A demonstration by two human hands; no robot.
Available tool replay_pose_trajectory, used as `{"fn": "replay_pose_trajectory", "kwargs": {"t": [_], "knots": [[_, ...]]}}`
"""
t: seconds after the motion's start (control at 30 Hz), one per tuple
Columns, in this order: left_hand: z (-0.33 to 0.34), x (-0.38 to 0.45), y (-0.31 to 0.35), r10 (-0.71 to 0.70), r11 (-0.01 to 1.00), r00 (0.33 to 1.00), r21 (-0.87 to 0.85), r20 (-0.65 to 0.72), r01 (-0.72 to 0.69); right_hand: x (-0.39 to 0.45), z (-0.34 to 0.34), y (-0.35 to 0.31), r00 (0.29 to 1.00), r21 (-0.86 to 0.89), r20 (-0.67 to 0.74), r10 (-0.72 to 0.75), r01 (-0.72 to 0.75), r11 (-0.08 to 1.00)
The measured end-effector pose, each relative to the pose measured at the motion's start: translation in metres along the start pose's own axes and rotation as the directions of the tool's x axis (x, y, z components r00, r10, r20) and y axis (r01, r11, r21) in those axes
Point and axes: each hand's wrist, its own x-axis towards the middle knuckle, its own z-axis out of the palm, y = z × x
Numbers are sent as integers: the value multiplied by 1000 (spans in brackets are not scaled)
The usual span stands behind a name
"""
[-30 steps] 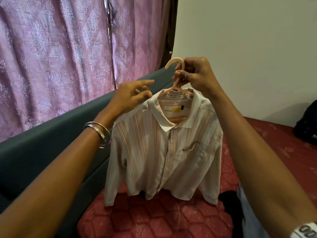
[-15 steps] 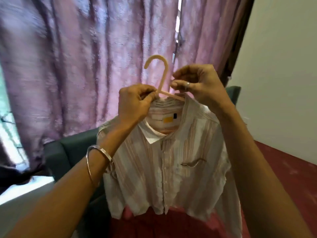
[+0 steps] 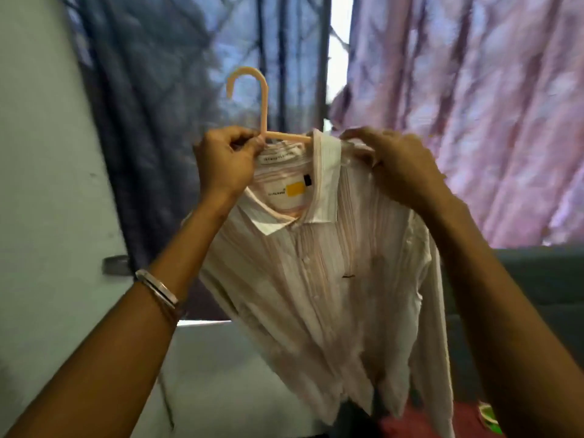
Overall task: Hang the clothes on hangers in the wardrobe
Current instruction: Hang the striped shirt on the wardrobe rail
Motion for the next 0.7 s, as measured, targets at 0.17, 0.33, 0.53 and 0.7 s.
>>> {"fn": "replay_pose_trajectory", "kwargs": {"t": [0.17, 0.33, 0.53, 0.7], "knots": [[-123, 32, -28, -5, 979, 993, 203, -115, 28, 33, 63, -94, 968, -27, -122, -221, 220, 975], [-234, 66, -56, 17, 906, 978, 417, -207, 72, 65, 119, -198, 944, -71, 45, -327, 330, 941], [-342, 105, -79, 45, 794, 969, 597, -243, 113, 119, 192, -315, 926, 27, 14, -377, 376, 926], [-410, 141, -87, 161, 685, 952, 723, -260, 82, 180, 240, -387, 899, 149, -149, -412, 433, 889]]}}
